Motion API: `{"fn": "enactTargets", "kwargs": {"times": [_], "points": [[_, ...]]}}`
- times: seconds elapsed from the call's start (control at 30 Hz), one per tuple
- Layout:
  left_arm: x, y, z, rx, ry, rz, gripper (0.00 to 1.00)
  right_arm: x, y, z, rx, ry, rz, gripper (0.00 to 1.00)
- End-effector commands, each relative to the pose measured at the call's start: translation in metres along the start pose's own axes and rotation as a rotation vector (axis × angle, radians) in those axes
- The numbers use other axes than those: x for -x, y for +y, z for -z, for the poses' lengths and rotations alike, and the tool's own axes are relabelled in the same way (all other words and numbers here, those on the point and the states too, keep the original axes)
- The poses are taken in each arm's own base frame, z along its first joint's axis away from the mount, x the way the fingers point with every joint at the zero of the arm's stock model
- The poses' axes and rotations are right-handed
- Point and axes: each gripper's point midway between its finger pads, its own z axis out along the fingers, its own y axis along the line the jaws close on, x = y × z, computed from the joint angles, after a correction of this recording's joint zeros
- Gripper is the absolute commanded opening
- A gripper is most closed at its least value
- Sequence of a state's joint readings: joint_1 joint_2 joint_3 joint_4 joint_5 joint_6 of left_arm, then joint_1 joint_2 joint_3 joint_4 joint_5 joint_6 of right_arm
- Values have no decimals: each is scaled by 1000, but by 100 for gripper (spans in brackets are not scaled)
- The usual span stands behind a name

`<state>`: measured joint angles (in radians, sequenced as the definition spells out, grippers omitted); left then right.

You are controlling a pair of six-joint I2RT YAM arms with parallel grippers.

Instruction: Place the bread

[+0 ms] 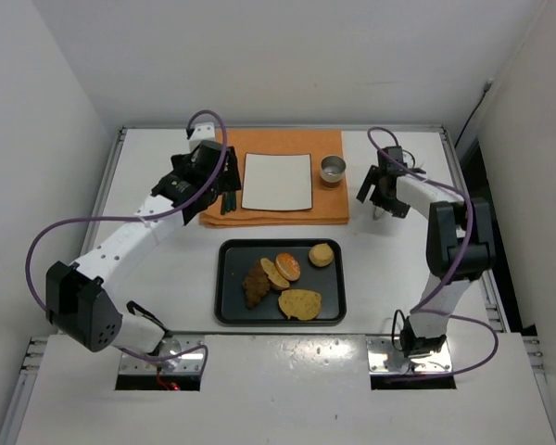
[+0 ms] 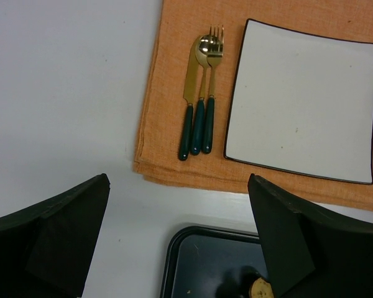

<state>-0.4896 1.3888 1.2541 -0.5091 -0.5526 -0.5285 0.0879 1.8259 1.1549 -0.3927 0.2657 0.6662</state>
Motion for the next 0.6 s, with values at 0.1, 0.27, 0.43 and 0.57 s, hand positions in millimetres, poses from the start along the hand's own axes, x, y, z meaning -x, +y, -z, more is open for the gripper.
{"fn": "enactTargets", "kwargs": {"times": [0.1, 0.27, 0.43, 0.57], "points": [[5, -1, -11, 2, 9, 11, 100, 42, 19, -25, 59, -53, -58, 100], [-1, -3, -20, 2, 35, -6, 100, 52, 13, -50, 12, -55, -40, 100], [-4, -6, -24, -4, 49, -23, 100, 60, 7, -59, -13, -82, -44, 100], [-1, -9, -25, -19, 38, -23, 100, 71, 4, -75, -53, -86, -30, 93]]}}
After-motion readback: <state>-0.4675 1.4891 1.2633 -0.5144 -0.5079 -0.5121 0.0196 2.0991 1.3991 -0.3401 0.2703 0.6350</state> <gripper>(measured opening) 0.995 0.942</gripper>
